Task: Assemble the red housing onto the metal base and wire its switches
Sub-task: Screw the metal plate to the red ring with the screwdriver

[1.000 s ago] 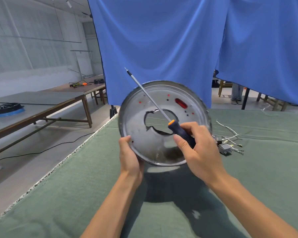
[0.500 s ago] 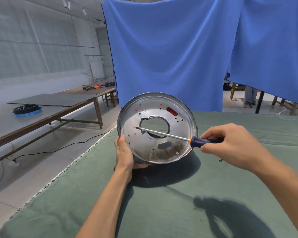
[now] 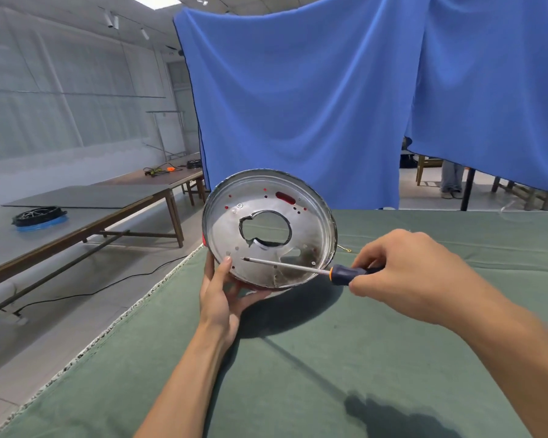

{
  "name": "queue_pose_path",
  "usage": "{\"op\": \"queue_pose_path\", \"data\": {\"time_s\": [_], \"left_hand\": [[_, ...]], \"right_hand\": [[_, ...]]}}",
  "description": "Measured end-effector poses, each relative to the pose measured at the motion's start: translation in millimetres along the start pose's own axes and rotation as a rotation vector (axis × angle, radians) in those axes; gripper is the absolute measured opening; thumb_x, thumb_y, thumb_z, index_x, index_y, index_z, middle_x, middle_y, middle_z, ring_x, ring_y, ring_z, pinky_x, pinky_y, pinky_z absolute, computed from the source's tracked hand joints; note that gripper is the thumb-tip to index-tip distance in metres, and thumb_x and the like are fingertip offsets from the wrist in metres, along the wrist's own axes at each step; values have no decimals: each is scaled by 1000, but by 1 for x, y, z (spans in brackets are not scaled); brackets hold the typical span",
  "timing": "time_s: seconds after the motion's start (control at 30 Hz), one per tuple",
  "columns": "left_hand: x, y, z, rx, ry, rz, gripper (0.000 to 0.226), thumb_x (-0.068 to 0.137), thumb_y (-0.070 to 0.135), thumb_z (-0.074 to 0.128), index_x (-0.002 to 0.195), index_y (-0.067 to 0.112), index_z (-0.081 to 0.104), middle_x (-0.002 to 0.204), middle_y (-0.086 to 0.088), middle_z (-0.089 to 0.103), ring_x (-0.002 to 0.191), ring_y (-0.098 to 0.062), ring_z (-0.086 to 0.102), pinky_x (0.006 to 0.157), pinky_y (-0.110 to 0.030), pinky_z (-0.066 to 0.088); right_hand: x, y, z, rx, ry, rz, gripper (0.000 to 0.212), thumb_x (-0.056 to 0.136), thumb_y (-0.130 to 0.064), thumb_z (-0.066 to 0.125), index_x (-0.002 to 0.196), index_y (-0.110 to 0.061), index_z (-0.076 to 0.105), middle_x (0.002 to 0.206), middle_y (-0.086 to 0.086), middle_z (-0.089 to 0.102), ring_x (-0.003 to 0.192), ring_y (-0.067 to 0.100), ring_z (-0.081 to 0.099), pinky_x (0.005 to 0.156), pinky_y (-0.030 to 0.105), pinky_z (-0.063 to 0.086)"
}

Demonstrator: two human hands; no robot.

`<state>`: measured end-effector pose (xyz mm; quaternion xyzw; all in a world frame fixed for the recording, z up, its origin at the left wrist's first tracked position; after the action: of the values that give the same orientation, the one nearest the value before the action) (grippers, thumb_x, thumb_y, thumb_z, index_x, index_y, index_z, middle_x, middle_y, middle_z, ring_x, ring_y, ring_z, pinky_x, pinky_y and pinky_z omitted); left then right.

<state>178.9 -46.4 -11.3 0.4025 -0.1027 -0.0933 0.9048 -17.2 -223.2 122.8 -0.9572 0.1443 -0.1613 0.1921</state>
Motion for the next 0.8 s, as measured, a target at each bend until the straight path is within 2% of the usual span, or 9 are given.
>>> {"op": "queue_pose_path", "data": {"time_s": [0.07,0.13,0.17,0.2,0.27,0.4,0.57,0.7,0.8], "left_hand": [[-1,0,-1,-9,2,-4,36,92,19,52,127,28,54,111,-11,70,94,-31,70,67,-56,54],[-3,0,-2,-11,3,-9,27,91,17,51,116,22,59,102,-12,71,90,-30,70,65,-53,55],[-3,-1,-2,-6,5,-10,23,91,16,51,111,19,60,98,-11,70,89,-29,69,64,-52,55],[-4,-1,-2,1,7,-9,21,90,15,51,109,18,60,96,-11,70,88,-28,69,64,-51,55],[-4,0,-1,16,-2,0,23,90,13,50,111,18,58,95,-10,69,89,-28,68,65,-50,55],[-4,0,1,28,-32,13,29,90,12,49,112,25,63,101,-10,71,90,-27,70,68,-53,54],[-3,-3,-1,32,-12,2,33,90,13,51,119,24,61,107,-12,70,93,-28,69,69,-54,54],[-3,-3,1,36,-28,6,25,90,15,51,102,28,69,103,-11,71,91,-27,71,70,-53,54],[-4,-5,0,32,-20,-1,24,91,16,51,104,26,68,103,-11,71,91,-27,71,71,-54,54]], "right_hand": [[-4,-5,-1,-60,18,-17,10,70,-37,60,71,-31,68,52,-4,56,60,23,55,53,25,42],[-6,-9,2,-89,23,-37,9,69,-34,59,69,-28,66,46,-1,47,55,23,45,66,30,48],[-7,-10,4,-100,19,-42,9,69,-32,58,68,-26,65,46,-1,44,54,23,42,64,30,47],[-7,-12,6,-108,13,-45,9,68,-31,58,67,-24,63,46,0,42,54,23,40,56,27,42],[-7,-14,7,-117,5,-50,9,67,-30,58,65,-21,60,46,1,40,54,22,39,45,25,29],[-7,-14,7,-132,12,-66,15,68,-34,57,70,-21,62,47,2,42,54,22,39,46,25,30],[-7,-16,6,-157,40,-73,24,71,-39,58,62,-18,53,46,3,38,55,23,40,45,26,26],[-8,-17,7,-163,46,-68,19,69,-36,58,65,-18,54,47,2,40,56,24,42,45,26,27],[-10,-19,7,-167,44,-60,19,70,-34,59,65,-16,54,47,1,41,55,23,41,45,26,27]]}}
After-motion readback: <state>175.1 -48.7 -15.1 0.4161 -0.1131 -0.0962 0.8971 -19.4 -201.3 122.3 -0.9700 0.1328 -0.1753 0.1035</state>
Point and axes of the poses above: each hand's wrist, its own x-axis towards the middle knuckle, its own z-axis out of the palm, y = z × x, the point moved 6 cm from there along x, towards the middle knuckle
